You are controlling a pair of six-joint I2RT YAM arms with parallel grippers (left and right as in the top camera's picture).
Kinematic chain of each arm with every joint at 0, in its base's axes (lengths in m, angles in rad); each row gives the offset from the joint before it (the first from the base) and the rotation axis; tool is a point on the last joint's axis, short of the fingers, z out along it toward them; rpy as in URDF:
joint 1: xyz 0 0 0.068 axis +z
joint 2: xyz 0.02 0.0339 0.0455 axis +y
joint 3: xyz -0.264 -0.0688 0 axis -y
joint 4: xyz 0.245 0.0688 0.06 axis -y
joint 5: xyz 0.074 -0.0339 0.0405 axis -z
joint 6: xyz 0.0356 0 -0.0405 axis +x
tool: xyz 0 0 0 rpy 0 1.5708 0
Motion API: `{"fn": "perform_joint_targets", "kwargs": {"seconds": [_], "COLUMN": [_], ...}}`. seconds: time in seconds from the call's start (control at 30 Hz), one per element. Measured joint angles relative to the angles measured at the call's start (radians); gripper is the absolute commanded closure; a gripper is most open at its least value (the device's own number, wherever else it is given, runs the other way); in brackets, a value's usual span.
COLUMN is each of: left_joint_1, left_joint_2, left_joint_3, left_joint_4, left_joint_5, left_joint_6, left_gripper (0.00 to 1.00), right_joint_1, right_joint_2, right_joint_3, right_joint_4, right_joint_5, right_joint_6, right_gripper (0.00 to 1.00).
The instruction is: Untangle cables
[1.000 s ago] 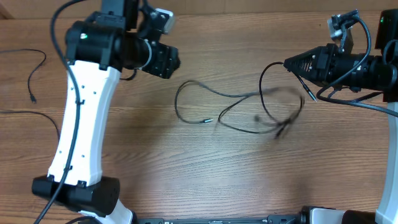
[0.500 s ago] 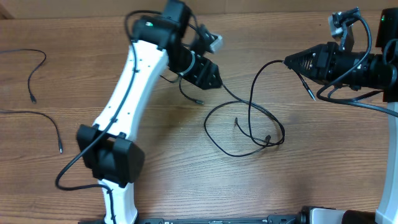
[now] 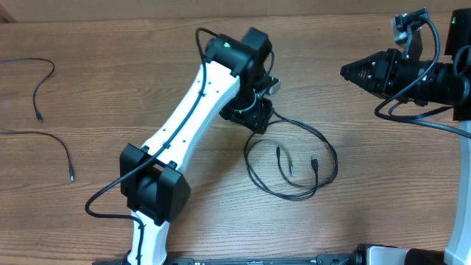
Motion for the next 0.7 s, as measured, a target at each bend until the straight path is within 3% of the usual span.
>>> {"fn": "perform_joint_targets", "kwargs": {"seconds": [0.17, 0.23, 0.33, 0.4, 0.53, 0.7], "left_joint_1": [-0.014, -0.014, -0.014, -0.016, -0.040, -0.122], "left_joint_2": [0.000, 0.000, 0.000, 0.000, 0.000, 0.002], "left_joint_3": [-0.011, -0.011, -0.011, -0.023, -0.096, -0.208], "left_joint_4": [0.005, 0.015, 0.021, 0.045, 0.159, 0.347], "left_joint_5": [-0.067, -0.078, -0.084, -0.087, -0.074, -0.002], "left_joint_6": [-0.056, -0.071, -0.080, -0.081, -0.081, -0.080], "left_gripper": [0.44, 0.44, 0.42, 0.42, 0.41, 0.37], "right_joint_1": [0.000, 0.000, 0.000, 0.000, 0.000, 0.000], "right_joint_2": [0.000, 0.000, 0.000, 0.000, 0.000, 0.005], "right_joint_3": [0.000, 0.000, 0.000, 0.000, 0.000, 0.000], "right_joint_4": [-0.003, -0.009, -0.018, -0.023, -0.023, -0.023], "right_joint_5": [0.021, 0.045, 0.117, 0.169, 0.293, 0.443], "right_joint_6": [0.000, 0.003, 0.005, 0.003, 0.010, 0.042], "right_gripper": [0.94, 0.78, 0.43, 0.32, 0.21, 0.16]}}
